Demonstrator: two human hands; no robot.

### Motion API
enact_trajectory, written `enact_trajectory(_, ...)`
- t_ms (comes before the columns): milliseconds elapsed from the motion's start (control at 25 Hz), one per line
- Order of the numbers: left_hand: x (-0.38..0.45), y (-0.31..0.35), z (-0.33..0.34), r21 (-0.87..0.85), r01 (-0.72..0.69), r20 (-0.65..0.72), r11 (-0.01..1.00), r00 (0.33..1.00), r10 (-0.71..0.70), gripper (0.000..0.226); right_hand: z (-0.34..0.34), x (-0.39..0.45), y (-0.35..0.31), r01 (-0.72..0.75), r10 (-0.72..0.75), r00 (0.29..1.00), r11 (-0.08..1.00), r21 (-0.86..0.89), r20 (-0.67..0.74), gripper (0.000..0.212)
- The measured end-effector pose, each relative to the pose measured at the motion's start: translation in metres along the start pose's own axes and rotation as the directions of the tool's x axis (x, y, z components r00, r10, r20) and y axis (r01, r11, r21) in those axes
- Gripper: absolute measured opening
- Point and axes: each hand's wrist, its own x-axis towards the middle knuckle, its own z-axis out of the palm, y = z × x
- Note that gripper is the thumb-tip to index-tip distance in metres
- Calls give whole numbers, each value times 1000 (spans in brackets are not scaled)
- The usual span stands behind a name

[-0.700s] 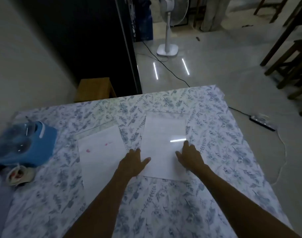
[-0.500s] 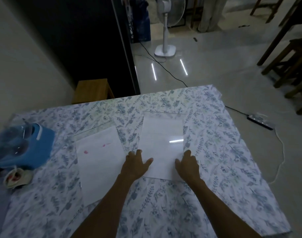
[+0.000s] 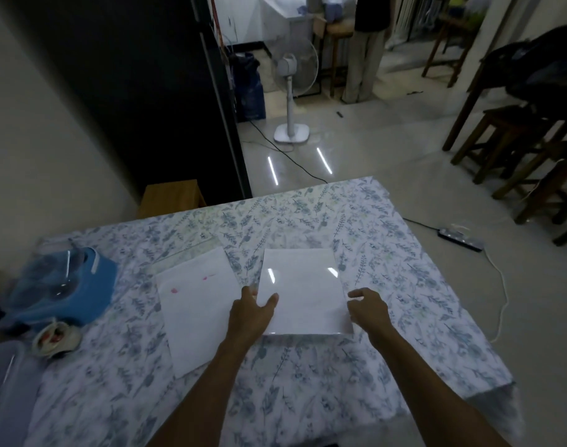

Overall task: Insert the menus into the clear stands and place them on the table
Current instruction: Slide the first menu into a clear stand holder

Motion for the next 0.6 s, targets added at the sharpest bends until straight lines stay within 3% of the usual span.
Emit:
enact_trajectory(360, -109, -14, -34, -145, -164, -74, 976, 985, 154, 66, -34, -101, 23, 74, -44, 992, 962, 263, -118, 17)
enact_trajectory(600, -120, 10, -49, -212, -235, -88, 949, 971, 221, 78, -53, -102, -6, 172, -143, 982, 947, 270, -127, 26)
